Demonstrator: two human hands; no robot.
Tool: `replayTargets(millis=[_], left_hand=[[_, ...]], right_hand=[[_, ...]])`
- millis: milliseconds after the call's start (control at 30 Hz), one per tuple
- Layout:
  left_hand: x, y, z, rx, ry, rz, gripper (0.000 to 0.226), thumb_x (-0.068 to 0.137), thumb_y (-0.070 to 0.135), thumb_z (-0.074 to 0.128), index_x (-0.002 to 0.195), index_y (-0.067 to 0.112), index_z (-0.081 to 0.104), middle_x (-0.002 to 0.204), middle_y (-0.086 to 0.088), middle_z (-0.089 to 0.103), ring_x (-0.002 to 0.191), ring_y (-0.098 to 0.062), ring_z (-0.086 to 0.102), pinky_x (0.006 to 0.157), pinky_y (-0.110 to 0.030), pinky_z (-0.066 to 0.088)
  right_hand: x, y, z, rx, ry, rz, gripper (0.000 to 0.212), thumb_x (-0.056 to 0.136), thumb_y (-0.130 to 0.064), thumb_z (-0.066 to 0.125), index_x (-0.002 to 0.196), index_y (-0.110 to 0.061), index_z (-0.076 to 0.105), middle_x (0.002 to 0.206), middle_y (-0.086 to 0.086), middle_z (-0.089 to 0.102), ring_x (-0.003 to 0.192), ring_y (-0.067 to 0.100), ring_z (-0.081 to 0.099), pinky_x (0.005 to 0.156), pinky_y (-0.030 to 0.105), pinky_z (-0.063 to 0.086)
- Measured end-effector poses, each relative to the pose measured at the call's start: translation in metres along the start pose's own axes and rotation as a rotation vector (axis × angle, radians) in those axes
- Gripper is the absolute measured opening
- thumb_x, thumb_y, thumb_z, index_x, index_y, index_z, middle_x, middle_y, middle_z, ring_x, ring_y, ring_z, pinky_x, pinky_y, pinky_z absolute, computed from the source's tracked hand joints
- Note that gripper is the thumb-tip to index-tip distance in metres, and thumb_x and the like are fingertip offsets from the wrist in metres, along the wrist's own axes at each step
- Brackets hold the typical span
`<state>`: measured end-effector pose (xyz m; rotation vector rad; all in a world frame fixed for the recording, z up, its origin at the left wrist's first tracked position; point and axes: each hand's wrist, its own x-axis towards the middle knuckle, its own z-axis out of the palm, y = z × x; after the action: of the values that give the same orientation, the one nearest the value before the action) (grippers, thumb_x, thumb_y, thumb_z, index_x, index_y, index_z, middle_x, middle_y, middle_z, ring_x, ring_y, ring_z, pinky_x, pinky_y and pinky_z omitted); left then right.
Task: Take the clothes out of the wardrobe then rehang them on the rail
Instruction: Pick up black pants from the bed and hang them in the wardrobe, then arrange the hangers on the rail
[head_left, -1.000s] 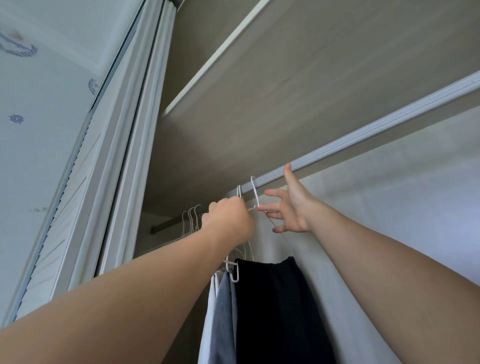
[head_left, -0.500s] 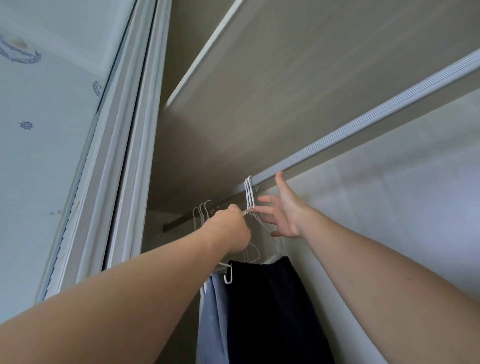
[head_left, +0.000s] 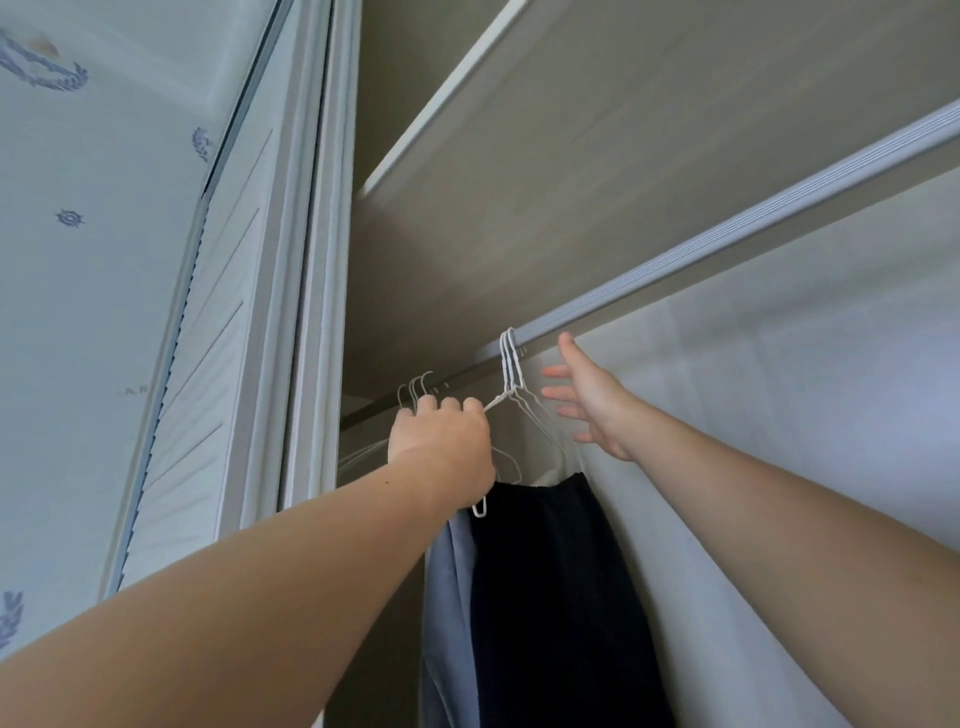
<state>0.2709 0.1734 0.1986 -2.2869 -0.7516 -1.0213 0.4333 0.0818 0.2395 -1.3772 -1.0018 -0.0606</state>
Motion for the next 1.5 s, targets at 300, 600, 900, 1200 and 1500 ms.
replayTargets(millis=[300, 600, 900, 1200, 1500], left_hand=[[-0.098, -0.057, -0.030, 0.081, 0.318, 0.075, 0.072, 0.098, 0.061, 0.017, 0.158, 0.020, 0.017, 0.166, -0.006, 0.015, 0.153, -0.032, -0.005, 0.120, -0.055, -0.007], [-0.297, -0.180, -0.053, -0.024, 0.209, -0.018, 0.075, 0.096, 0.067, 0.012, 0.159, 0.027, 0.008, 0.168, -0.003, 0.002, 0.152, -0.031, -0.012, 0.120, -0.056, -0.009], [-0.573, -0.322, -0.093, 0.019, -0.051, -0.323, 0.081, 0.092, 0.074, 0.015, 0.158, 0.033, -0.008, 0.165, 0.008, -0.018, 0.149, -0.022, -0.026, 0.120, -0.054, -0.011], [-0.830, -0.408, -0.170, 0.247, -0.304, -0.720, 0.081, 0.091, 0.071, 0.023, 0.159, 0.032, 0.002, 0.167, 0.006, -0.006, 0.152, -0.025, -0.016, 0.120, -0.057, -0.006], [-1.018, -0.447, -0.213, 0.416, -0.485, -1.150, 0.080, 0.092, 0.075, 0.011, 0.158, 0.034, -0.004, 0.167, 0.006, -0.009, 0.151, -0.023, -0.021, 0.121, -0.057, -0.006]], right_hand=[[-0.120, -0.003, 0.043, -0.656, 0.281, -0.460, 0.049, 0.098, -0.055, 0.035, 0.142, -0.034, 0.041, 0.146, -0.007, 0.048, 0.138, 0.020, 0.036, 0.115, 0.047, 0.023], [-0.286, -0.001, 0.168, -0.848, 0.047, -0.582, 0.071, 0.090, -0.070, 0.011, 0.154, -0.041, -0.001, 0.164, -0.013, -0.007, 0.149, 0.015, -0.018, 0.116, 0.056, -0.012], [-0.489, -0.008, 0.369, -0.679, -0.367, -0.593, 0.076, 0.090, -0.071, 0.018, 0.154, -0.037, -0.004, 0.164, -0.011, -0.013, 0.148, 0.019, -0.021, 0.116, 0.058, -0.010], [-0.686, -0.041, 0.546, -0.447, -0.806, -0.752, 0.075, 0.091, -0.072, 0.015, 0.153, -0.037, -0.007, 0.164, -0.010, -0.014, 0.149, 0.020, -0.019, 0.115, 0.060, -0.009], [-0.860, -0.071, 0.691, -0.236, -1.196, -0.886, 0.077, 0.090, -0.073, 0.015, 0.154, -0.036, -0.005, 0.165, -0.008, -0.008, 0.151, 0.025, -0.011, 0.114, 0.064, 0.000]])
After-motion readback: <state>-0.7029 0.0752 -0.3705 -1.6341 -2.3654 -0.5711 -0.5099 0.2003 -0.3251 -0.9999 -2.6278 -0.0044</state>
